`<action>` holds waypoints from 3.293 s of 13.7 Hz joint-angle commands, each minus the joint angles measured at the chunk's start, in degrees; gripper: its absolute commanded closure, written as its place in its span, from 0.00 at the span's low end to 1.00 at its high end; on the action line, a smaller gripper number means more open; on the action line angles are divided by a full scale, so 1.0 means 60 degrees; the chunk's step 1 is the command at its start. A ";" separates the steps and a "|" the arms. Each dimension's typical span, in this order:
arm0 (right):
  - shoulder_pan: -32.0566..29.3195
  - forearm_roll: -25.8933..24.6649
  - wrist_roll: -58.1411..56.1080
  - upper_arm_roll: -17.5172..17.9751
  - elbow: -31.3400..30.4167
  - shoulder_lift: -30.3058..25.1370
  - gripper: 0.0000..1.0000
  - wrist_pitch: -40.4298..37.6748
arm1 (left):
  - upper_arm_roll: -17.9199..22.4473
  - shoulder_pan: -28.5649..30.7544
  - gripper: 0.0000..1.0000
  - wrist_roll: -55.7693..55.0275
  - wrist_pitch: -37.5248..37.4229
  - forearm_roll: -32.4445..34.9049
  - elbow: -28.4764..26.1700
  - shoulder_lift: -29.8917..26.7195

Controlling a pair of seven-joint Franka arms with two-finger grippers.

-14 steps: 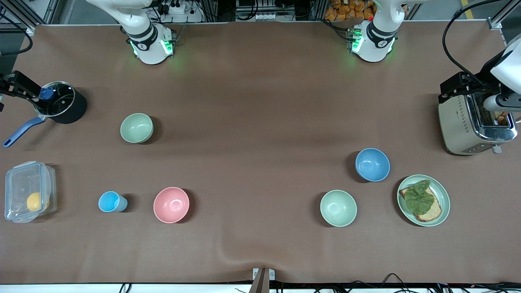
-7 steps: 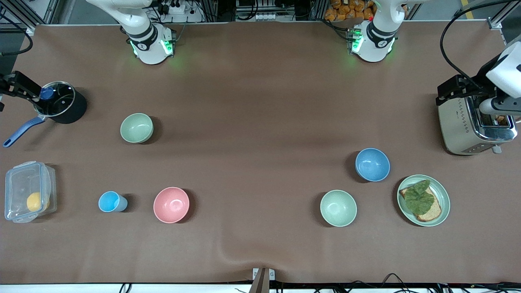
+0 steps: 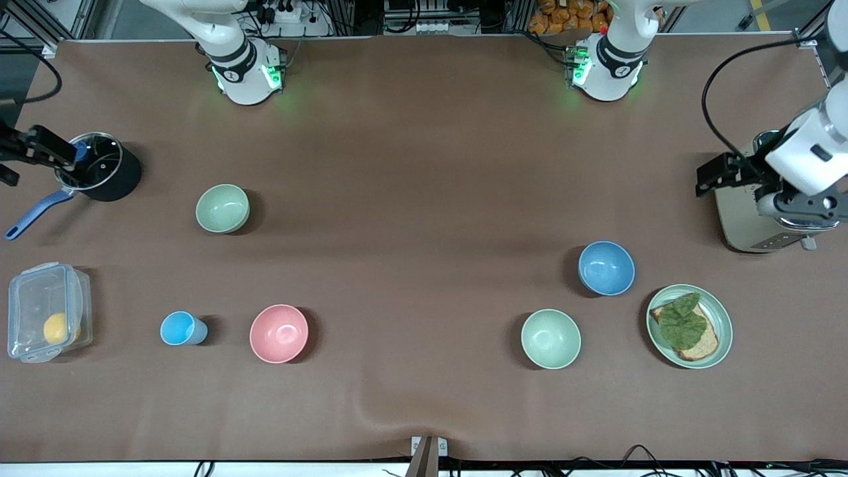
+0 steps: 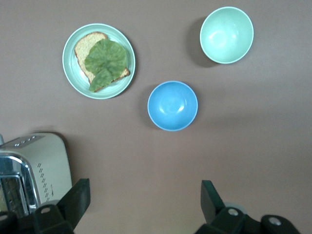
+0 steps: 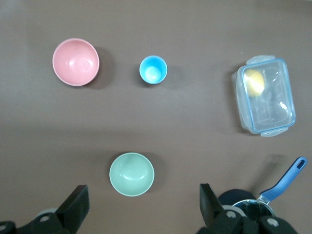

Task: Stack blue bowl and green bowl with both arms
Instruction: 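Reach both grippers down to the blue and green bowls, then grasp the blue and green bowls with the left and right grippers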

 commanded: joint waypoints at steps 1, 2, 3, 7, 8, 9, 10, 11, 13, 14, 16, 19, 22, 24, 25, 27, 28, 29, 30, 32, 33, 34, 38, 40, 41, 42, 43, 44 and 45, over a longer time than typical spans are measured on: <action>-0.0113 -0.0173 -0.0102 0.0091 0.0060 0.0539 0.00 -0.0063 | -0.0015 -0.0109 0.00 0.0116 0.0544 0.0309 0.0126 0.0670; -0.0113 -0.0187 -0.0102 0.0091 0.0075 0.0599 0.00 -0.0020 | -0.0059 -0.0109 0.00 0.0174 0.0865 0.0397 0.0068 0.0890; -0.0128 -0.0231 -0.0160 0.0091 0.0162 0.0875 0.00 -0.0019 | -0.0103 -0.0080 0.00 0.0190 0.1144 0.0413 0.0067 0.1081; -0.0216 -0.0290 -0.0161 0.0076 0.0192 0.1667 0.00 0.0039 | -0.0103 -0.0109 0.00 0.0204 0.1775 0.0471 -0.0078 0.1769; -0.0288 -0.0261 -0.0059 0.0076 0.0047 0.1770 0.00 0.0054 | -0.0103 -0.0109 0.00 0.0204 0.1820 0.0732 -0.0181 0.1815; -0.0478 -0.0116 0.0015 0.0090 -0.0245 0.1815 0.00 0.0185 | -0.0118 -0.0138 0.00 0.0204 0.1850 0.1025 -0.0544 0.1786; -0.0581 -0.0100 0.0045 0.0091 -0.0624 0.1786 0.00 0.0389 | -0.0118 -0.0138 0.00 0.0204 0.1995 0.1129 -0.0896 0.1786; -0.0597 -0.0099 0.0045 0.0091 -0.1078 0.1699 0.00 0.0681 | -0.0118 -0.0095 0.00 0.0204 0.2228 0.1130 -0.1131 0.1800; -0.0727 -0.0099 0.0030 0.0091 -0.2000 0.1494 0.00 0.1339 | -0.0118 -0.0080 0.00 0.0190 0.2668 0.1130 -0.1426 0.1946; -0.0758 -0.0099 0.0016 0.0105 -0.2571 0.1319 0.00 0.1793 | -0.0104 -0.0051 0.00 0.0190 0.2757 0.1145 -0.1427 0.2135; -0.0743 -0.0070 0.0016 0.0120 -0.3786 0.0924 0.00 0.2803 | -0.0103 -0.0021 0.00 0.0117 0.3500 0.1407 -0.1485 0.2734; -0.0714 0.0413 -0.0102 0.0120 -0.5400 0.0527 0.00 0.4357 | -0.0118 -0.0051 0.00 -0.0205 0.4645 0.1423 -0.1442 0.4053; -0.0685 0.0413 -0.0145 0.0120 -0.6265 0.0570 0.00 0.5528 | -0.0104 -0.0050 0.00 -0.0249 0.4648 0.1380 -0.1572 0.4217; -0.0685 0.0413 -0.0277 0.0120 -0.6895 0.0643 0.00 0.6509 | -0.0103 0.0008 0.00 -0.0381 0.4633 0.1394 -0.1646 0.4509; -0.0685 0.0413 -0.0321 0.0120 -0.7188 0.0672 0.00 0.7007 | -0.0103 0.0081 0.00 -0.0382 0.4633 0.1394 -0.1849 0.4452; -0.0670 0.0413 -0.0351 0.0120 -0.7730 0.0862 0.02 0.7944 | -0.0103 0.0096 0.00 -0.0396 0.4633 0.1394 -0.1954 0.4480; -0.0670 0.0413 -0.0365 0.0120 -0.8037 0.0965 0.07 0.8501 | -0.0103 0.0096 0.00 -0.0382 0.4706 0.1394 -0.1954 0.4525; -0.0655 0.0413 -0.0409 0.0134 -0.8287 0.1125 0.14 0.9028 | -0.0118 0.0110 0.00 -0.0382 0.4764 0.1409 -0.1940 0.4540; -0.0597 0.0413 -0.0540 0.0135 -0.8449 0.1301 0.20 0.9410 | -0.0118 0.0111 0.00 -0.0382 0.4794 0.1409 -0.1939 0.4569; -0.0582 0.0413 -0.0716 0.0134 -0.8727 0.1725 0.27 1.0260 | -0.0118 0.0096 0.00 -0.0382 0.4940 0.1380 -0.1954 0.4788; -0.0582 0.0413 -0.0905 0.0135 -0.8816 0.1930 0.38 1.0655 | -0.0118 0.0096 0.00 -0.0382 0.4970 0.1379 -0.1969 0.4818; -0.0568 0.0413 -0.0922 0.0135 -0.8933 0.2034 0.50 1.0964 | -0.0118 0.0096 0.00 -0.0382 0.4999 0.1379 -0.1954 0.4920; -0.0494 0.0413 -0.0893 0.0135 -0.8934 0.2050 1.00 1.0982 | -0.0118 0.0067 0.38 -0.0367 0.5160 0.1379 -0.2027 0.4964; -0.0480 0.0413 -0.0878 0.0193 -0.8861 0.1890 1.00 1.0735 | -0.0118 -0.0021 0.41 -0.0367 0.5117 0.1350 -0.1969 0.4964; -0.0451 0.0428 -0.0777 0.0266 -0.8788 0.1729 1.00 1.0283 | -0.0118 0.0022 0.43 -0.0381 0.5102 0.1307 -0.1954 0.4964; -0.0334 0.0500 -0.0572 0.0295 -0.8671 0.1495 1.00 0.9844 | -0.0118 0.0110 0.61 -0.0396 0.5102 0.1277 -0.1969 0.4964; -0.0130 0.0675 -0.0324 0.0296 -0.8540 0.1261 1.00 0.9361 | -0.0118 0.0125 1.00 -0.0367 0.5102 0.1277 -0.1969 0.4964; 0.0162 0.0996 -0.0060 0.0296 -0.8408 0.1085 1.00 0.8892 | -0.0118 0.0140 1.00 -0.0367 0.5102 0.1277 -0.1969 0.4979; 0.0528 0.1492 0.0290 0.0296 -0.8305 0.0938 1.00 0.8626 | -0.0118 0.0227 1.00 -0.0338 0.5116 0.1277 -0.1969 0.4965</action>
